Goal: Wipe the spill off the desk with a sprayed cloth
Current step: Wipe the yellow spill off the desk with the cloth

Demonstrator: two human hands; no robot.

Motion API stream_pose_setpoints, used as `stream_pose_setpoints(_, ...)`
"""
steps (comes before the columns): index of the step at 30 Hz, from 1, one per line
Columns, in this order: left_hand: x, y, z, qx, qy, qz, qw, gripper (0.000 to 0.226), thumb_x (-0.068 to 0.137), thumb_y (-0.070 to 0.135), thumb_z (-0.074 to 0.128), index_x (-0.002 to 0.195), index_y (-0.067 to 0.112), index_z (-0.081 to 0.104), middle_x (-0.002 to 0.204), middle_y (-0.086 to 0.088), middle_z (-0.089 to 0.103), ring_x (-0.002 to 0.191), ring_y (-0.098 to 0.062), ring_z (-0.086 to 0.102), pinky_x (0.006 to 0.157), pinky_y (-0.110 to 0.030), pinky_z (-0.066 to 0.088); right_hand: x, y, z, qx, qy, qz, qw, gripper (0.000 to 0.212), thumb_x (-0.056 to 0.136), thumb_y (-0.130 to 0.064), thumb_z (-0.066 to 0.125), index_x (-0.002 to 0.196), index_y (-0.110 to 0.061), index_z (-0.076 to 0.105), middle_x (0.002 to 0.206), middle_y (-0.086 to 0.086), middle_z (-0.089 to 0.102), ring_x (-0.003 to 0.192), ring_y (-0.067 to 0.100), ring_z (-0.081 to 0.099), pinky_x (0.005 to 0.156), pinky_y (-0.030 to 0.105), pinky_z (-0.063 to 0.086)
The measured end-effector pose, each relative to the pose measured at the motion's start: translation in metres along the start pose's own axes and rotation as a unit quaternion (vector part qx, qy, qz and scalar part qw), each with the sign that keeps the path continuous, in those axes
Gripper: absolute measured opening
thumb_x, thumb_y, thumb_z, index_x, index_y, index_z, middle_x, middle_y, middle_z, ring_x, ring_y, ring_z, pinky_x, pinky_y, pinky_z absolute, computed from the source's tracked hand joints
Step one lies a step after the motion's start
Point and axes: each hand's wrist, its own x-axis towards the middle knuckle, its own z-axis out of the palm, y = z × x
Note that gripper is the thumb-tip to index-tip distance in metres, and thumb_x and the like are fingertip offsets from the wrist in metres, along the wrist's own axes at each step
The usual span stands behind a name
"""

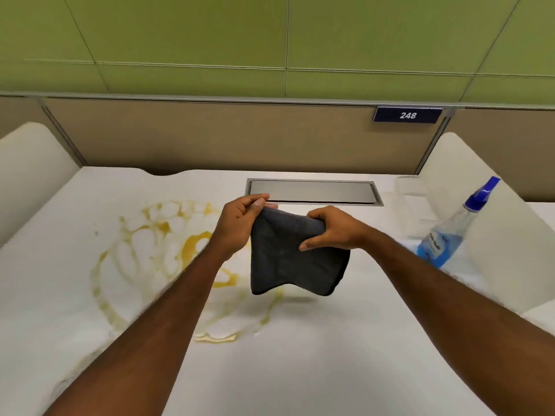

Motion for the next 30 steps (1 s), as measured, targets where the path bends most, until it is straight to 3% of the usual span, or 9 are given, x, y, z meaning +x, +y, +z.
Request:
stream_pose_setpoints(2,-0.002,-0.006,-0.028,0.067,-0.012,0.013,0.998,0.03,0.098,0.023,0.052,0.122,0.01,0.066,0.111,0.001,0.071,0.104,-0.011,0.064,0.091,-0.025,0.053,0.009,-0.015,0.006,-0.025,-0.018,-0.01,0.999,0.028,0.07,-0.036,0.083,0.086,-0.023,0.065,0.083,-0.005,0.066,0.076,0.013,0.063,0.064,0.026,0.049)
stream_pose_setpoints(5,-0.004,-0.009,-0.061,0.119,-0.045,0.025,0.992,0.024,0.095,0.019,0.059,0.114,0.01,0.07,0.105,-0.001,0.071,0.097,-0.014,0.065,0.076,-0.024,0.058,0.022,-0.033,0.014,-0.055,-0.041,-0.012,0.998,0.026,0.069,-0.033,0.084,0.082,-0.021,0.064,0.081,-0.004,0.066,0.073,0.013,0.061,0.063,0.028,0.048)
stream_pose_setpoints(9,0.002,-0.014,-0.092,0.218,-0.086,0.023,0.972,0.017,0.091,0.023,0.065,0.099,0.013,0.076,0.09,-0.001,0.074,0.085,-0.021,0.07,0.076,-0.037,0.06,0.04,-0.047,0.025,-0.097,-0.043,-0.014,0.994,0.03,0.067,-0.036,0.084,0.082,-0.02,0.065,0.082,-0.001,0.066,0.075,0.016,0.061,0.064,0.033,0.05)
stream_pose_setpoints(12,0.008,-0.014,-0.105,0.343,-0.105,0.036,0.933,0.019,0.09,0.033,0.065,0.092,0.018,0.076,0.075,0.009,0.069,0.071,-0.015,0.065,0.07,-0.037,0.055,0.053,-0.052,0.032,-0.117,-0.028,-0.023,0.992,0.028,0.068,-0.033,0.082,0.084,-0.019,0.064,0.084,0.0,0.064,0.076,0.017,0.059,0.064,0.031,0.047)
stream_pose_setpoints(15,0.013,-0.012,-0.112,0.424,-0.071,0.063,0.901,0.02,0.091,0.038,0.062,0.092,0.022,0.075,0.077,0.008,0.068,0.077,-0.016,0.064,0.071,-0.034,0.051,0.065,-0.054,0.037,-0.128,0.0,-0.035,0.991,0.02,0.073,-0.023,0.074,0.088,-0.018,0.064,0.087,0.002,0.064,0.08,0.022,0.06,0.064,0.031,0.047)
stream_pose_setpoints(19,0.013,-0.016,-0.117,0.448,0.003,0.102,0.888,0.02,0.092,0.039,0.059,0.092,0.023,0.072,0.082,0.006,0.071,0.077,-0.018,0.063,0.065,-0.03,0.045,0.075,-0.055,0.041,-0.176,0.083,-0.084,0.977,0.018,0.071,-0.018,0.064,0.089,-0.015,0.062,0.087,0.001,0.055,0.082,0.025,0.054,0.065,0.033,0.042)
stream_pose_setpoints(22,-0.003,-0.035,-0.116,0.452,0.006,0.109,0.885,0.023,0.094,0.043,0.053,0.096,0.026,0.067,0.089,0.006,0.07,0.084,-0.017,0.061,0.066,-0.029,0.039,0.071,-0.045,0.056,-0.182,0.105,-0.121,0.97,0.019,0.073,-0.024,0.062,0.09,-0.017,0.062,0.087,-0.001,0.048,0.08,0.023,0.05,0.062,0.031,0.034)
stream_pose_setpoints(26,-0.045,-0.088,-0.1,0.436,-0.064,0.024,0.897,0.043,0.081,0.06,0.037,0.096,0.028,0.061,0.097,0.005,0.064,0.095,-0.016,0.057,0.075,-0.033,0.041,0.052,-0.012,0.096,-0.233,0.043,-0.124,0.964,0.022,0.072,-0.013,0.065,0.093,-0.013,0.063,0.096,0.009,0.056,0.09,0.032,0.055,0.067,0.037,0.041)
stream_pose_setpoints(30,-0.087,-0.133,-0.075,0.432,-0.137,-0.027,0.891,0.038,0.083,0.061,0.041,0.094,0.029,0.058,0.097,0.005,0.062,0.092,-0.018,0.058,0.078,-0.035,0.045,0.025,0.022,0.137,-0.253,-0.036,-0.115,0.96,0.025,0.072,-0.011,0.064,0.097,-0.011,0.064,0.107,0.011,0.058,0.1,0.033,0.056,0.074,0.037,0.043)
